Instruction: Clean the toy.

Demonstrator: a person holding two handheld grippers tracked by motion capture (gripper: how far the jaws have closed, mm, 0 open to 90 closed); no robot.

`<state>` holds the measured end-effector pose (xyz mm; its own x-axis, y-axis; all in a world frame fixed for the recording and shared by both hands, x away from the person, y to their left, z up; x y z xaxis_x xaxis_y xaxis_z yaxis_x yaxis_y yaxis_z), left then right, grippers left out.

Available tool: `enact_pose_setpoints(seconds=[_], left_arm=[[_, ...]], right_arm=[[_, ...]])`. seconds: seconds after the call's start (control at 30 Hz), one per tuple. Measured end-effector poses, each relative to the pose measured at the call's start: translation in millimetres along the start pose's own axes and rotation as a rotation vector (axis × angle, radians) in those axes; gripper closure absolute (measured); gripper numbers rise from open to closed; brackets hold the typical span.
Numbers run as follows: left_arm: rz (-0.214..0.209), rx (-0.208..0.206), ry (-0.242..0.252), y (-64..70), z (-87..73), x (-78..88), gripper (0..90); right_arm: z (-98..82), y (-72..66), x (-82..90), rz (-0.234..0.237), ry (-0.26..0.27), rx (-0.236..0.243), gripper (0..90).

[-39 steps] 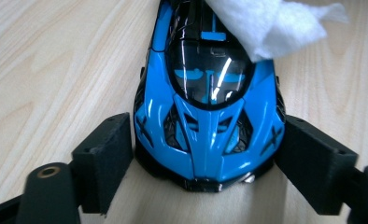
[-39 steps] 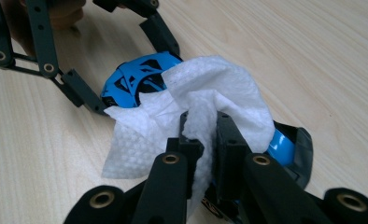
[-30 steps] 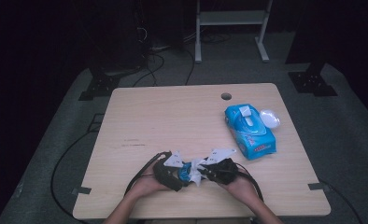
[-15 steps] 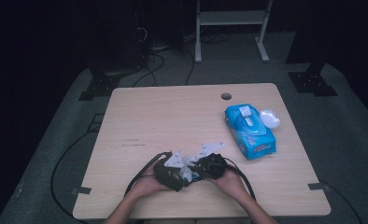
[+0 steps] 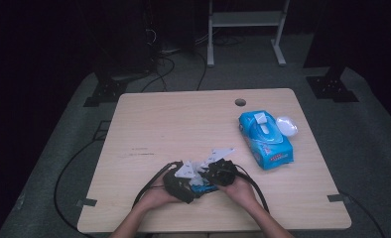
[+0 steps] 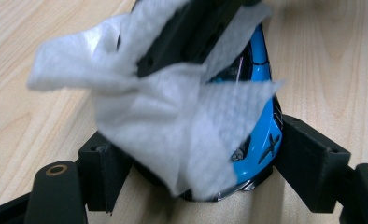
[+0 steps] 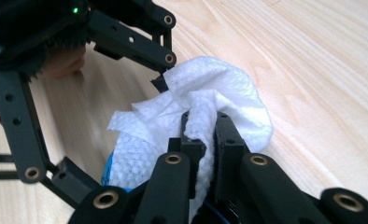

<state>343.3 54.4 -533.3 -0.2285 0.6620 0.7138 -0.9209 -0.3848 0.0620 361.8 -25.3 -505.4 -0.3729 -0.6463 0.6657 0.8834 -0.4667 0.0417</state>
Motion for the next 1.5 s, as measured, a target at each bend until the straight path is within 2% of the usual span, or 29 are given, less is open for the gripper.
enact_pose_setpoints(seconds=[0.13,0.2,0.23,0.3,0.37,0.43,0.5,0.57,0.67,0.77,0.83,0.87,0.9,1.0,1.07,1.17,1.2,1.3,1.33,1.37,1.4,1.43,1.5], left_arm=[[-0.005,0.013,0.001,0.2,-1.3,1.1,23.8],[0.001,0.008,0.001,0.3,-1.1,1.1,23.8],[0.003,0.005,0.001,0.3,-0.8,0.9,23.8],[0.004,0.001,0.004,-0.1,-0.4,0.3,23.8],[0.002,0.006,0.006,0.1,0.1,-0.4,23.8],[-0.002,0.001,0.002,-0.3,-0.2,-0.1,23.8],[-0.004,0.005,0.0,0.0,-0.5,0.2,23.9],[-0.003,0.005,0.0,-0.1,-1.2,1.1,23.9],[-0.004,0.008,0.001,-0.1,-1.6,1.2,23.9],[0.002,0.0,0.004,-0.1,-0.4,0.4,23.9],[0.003,-0.001,0.006,-0.2,-0.2,0.1,23.8],[0.001,0.002,0.008,-0.2,0.1,-0.5,23.8],[-0.001,0.002,0.008,-0.2,0.5,-1.0,23.8],[-0.003,-0.001,0.001,-0.6,0.2,-0.7,23.8],[-0.003,0.003,-0.002,-0.6,-0.6,0.4,23.9],[-0.001,0.004,0.001,-0.3,-1.2,1.0,23.9],[-0.002,0.005,0.002,-0.5,-1.2,0.8,23.9],[-0.001,0.001,0.0,-0.8,-0.9,0.5,23.9],[0.0,-0.003,-0.005,-1.0,-0.9,0.7,23.8],[-0.001,-0.003,-0.006,-1.0,-0.9,0.7,23.9],[-0.001,-0.003,-0.006,-1.0,-0.9,0.7,23.8],[-0.005,-0.001,-0.002,-1.0,-0.8,0.3,23.8],[-0.005,0.004,0.0,-0.9,-0.5,-0.3,23.9]], right_arm=[[6.0,-9.8,-7.4,0.021,0.005,0.023,84.4],[6.7,-7.1,-6.7,0.029,-0.004,0.029,84.4],[5.3,-2.4,-4.8,0.01,-0.009,0.03,84.4],[-0.7,9.0,0.5,-0.031,-0.025,0.009,84.5],[-4.5,15.0,3.6,-0.015,-0.012,-0.047,84.4],[-3.0,12.6,2.2,-0.017,-0.01,-0.03,84.5],[2.4,0.7,-3.3,0.033,0.01,-0.028,84.4],[6.9,-5.9,-7.2,0.032,0.008,0.01,84.4],[7.1,-4.8,-6.7,0.033,0.001,0.012,84.4],[-6.9,19.3,6.0,-0.048,-0.029,-0.006,84.4],[-16.7,31.8,16.4,-0.079,-0.028,-0.04,84.5],[-19.5,34.7,21.2,-0.071,-0.009,-0.065,84.5],[-21.2,35.4,24.8,-0.065,-0.001,-0.091,84.5],[-20.4,31.6,25.5,-0.081,-0.004,-0.065,84.6],[-14.8,21.5,21.2,-0.058,0.018,-0.04,84.5],[-11.5,17.3,18.9,-0.056,0.009,-0.005,84.4],[-12.4,18.7,20.3,-0.054,0.007,-0.011,84.4],[-22.0,32.8,29.2,-0.095,-0.023,-0.016,84.5],[-25.5,36.6,33.5,-0.094,-0.024,-0.032,84.5],[-29.2,40.4,37.9,-0.114,-0.034,-0.024,84.5],[-29.2,40.4,37.9,-0.114,-0.034,-0.024,84.5],[-36.5,45.8,46.5,-0.136,-0.053,-0.024,84.5],[-42.1,47.1,51.0,-0.128,-0.052,-0.048,84.5]])
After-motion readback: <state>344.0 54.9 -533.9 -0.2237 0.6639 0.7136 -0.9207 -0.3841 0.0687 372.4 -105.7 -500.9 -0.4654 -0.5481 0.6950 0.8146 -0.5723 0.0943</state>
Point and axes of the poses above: each handheld gripper's, and its own axes: x roughly backward along the jaws, z roughly out of its top, y roughly to its right, the point moved 8 cm from there along -x, roughly forward along the jaws, and after that the axes turned 7 degrees about x, right-handed, at the moved point
